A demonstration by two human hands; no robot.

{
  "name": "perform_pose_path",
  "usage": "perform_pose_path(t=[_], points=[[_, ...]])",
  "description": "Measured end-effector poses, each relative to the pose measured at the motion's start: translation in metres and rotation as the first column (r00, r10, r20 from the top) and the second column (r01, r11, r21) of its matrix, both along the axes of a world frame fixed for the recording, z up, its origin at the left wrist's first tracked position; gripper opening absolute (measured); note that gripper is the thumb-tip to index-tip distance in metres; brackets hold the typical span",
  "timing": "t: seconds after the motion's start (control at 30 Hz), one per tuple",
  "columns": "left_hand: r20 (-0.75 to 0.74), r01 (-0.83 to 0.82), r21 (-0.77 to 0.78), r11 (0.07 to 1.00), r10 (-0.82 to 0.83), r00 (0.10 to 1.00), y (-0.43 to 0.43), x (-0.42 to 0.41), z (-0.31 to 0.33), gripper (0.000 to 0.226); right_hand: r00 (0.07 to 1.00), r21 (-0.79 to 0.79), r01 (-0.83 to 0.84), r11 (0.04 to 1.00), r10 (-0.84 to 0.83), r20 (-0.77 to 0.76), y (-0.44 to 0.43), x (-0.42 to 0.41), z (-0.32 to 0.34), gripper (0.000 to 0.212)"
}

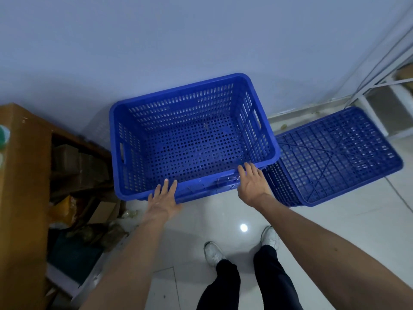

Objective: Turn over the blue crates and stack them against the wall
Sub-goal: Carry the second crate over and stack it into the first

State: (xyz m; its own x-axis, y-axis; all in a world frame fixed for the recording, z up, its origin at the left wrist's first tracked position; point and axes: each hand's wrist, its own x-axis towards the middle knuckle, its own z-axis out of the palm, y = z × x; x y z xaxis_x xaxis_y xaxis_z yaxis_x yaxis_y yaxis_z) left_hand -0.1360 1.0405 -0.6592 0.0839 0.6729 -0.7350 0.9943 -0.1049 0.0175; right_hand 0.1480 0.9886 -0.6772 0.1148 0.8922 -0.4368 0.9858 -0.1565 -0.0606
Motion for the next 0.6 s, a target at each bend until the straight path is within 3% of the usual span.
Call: perform_pose_path(t=[0.2,0.33,0.6], points=[[0.262,-0.106,-0.064,0.992,0.119,0.958,-0.029,0.058,0.055,0.074,0.946,-0.035,0.256,0.966,-0.258,-0.195,-0.072,0.02,0.018,0.056],[0.334,-0.027,-0.073,0.997,0.05,0.941,-0.038,0.113,0.077,0.062,0.918,-0.179,0.311,0.933,-0.344,-0.198,-0.125,0.058,0.027,0.055],[0.377,0.186,-0.011,0.983,-0.168,0.911,-0.044,0.243,0.105,0.05,0.819,-0.296,0.515,0.805,-0.564,-0.109,-0.205,0.182,0.038,0.053]])
